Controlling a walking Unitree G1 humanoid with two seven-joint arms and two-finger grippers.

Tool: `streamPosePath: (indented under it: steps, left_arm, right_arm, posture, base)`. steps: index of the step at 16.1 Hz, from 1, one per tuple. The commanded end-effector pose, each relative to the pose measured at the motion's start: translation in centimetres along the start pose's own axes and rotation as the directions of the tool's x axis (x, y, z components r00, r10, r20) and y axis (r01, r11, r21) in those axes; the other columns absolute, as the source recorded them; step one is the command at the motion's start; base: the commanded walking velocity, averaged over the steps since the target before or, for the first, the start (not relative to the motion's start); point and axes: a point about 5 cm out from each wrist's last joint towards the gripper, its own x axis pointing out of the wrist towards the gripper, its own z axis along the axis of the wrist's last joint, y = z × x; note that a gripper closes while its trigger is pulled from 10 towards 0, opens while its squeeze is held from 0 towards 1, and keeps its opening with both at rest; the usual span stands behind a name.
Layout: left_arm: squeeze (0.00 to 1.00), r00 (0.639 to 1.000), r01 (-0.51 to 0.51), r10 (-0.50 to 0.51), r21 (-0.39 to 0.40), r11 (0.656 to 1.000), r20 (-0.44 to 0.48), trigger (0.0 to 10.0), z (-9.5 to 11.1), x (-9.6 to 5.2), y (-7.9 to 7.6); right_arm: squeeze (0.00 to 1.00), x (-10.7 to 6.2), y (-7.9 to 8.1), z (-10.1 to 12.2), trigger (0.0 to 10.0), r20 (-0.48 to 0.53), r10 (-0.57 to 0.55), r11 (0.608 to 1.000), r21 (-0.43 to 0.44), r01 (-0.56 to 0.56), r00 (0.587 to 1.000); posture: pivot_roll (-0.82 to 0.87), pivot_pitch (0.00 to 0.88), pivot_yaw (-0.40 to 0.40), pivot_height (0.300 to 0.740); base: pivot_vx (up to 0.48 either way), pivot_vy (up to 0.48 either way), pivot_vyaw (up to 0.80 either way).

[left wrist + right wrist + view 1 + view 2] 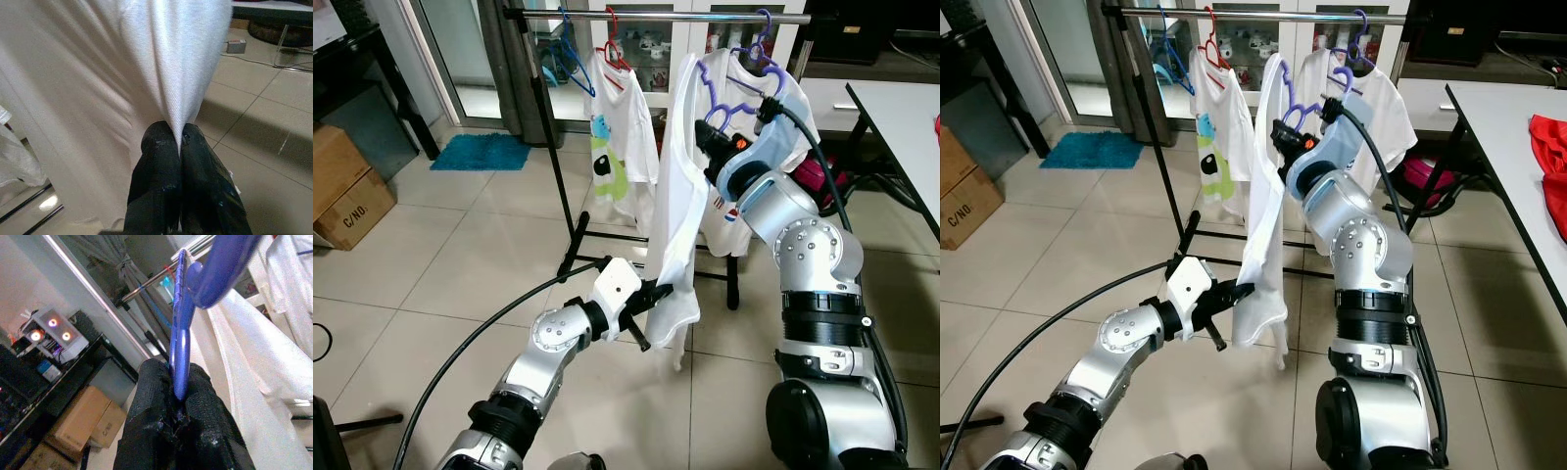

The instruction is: Hang hanger

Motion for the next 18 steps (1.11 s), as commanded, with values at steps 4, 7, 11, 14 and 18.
streamPosePath:
  steps: [4, 7, 11, 14, 18]
  left_arm:
    - [0.0, 0.996, 0.085, -0.085, 0.002, 0.996, -0.032, 0.0, -0.5, -0.3, -0.9]
    - [0.0, 0.99, 0.111, -0.109, 0.014, 0.994, -0.095, 0.0, -1.2, -0.8, -0.9]
    - [0.0, 0.983, 0.125, -0.12, 0.028, 0.992, -0.136, 0.0, -1.5, -1.4, -0.6]
    - [0.0, 0.983, 0.107, -0.1, 0.038, 0.993, -0.156, 0.0, -1.6, -1.7, -0.3]
    - [1.0, 0.998, 0.06, -0.061, -0.047, 0.997, -0.02, 10.0, 0.5, -1.4, 0.2]
  right_arm:
    - [0.0, 0.4, -0.2, 2.3, 10.0, 0.098, -0.028, 0.999, -0.014, 0.03, 0.995]
    - [0.0, 0.6, -0.8, 3.0, 10.0, 0.118, -0.052, 0.998, -0.016, 0.054, 0.992]
    - [0.0, 0.7, -1.2, 3.2, 10.0, 0.125, -0.062, 0.998, -0.017, 0.065, 0.99]
    - [0.0, 0.7, -1.2, 3.2, 10.0, 0.126, -0.063, 0.998, -0.016, 0.066, 0.99]
    - [0.0, 0.8, -1.3, 2.9, 10.0, 0.12, -0.068, 0.995, -0.062, 0.076, 0.99]
  posture:
    - [-0.19, 0.0, 0.064, 0.74]
    - [-0.19, 0.0, 0.062, 0.74]
    - [-0.18, 0.0, 0.061, 0.74]
    - [-0.18, 0.0, 0.061, 0.74]
    - [-0.18, 0.0, 0.061, 0.74]
  base:
    - [0.0, 0.0, 0.0]
    - [0.0, 0.0, 0.0]
    - [0.0, 0.0, 0.0]
    - [0.0, 0.0, 0.0]
    - [0.0, 0.0, 0.0]
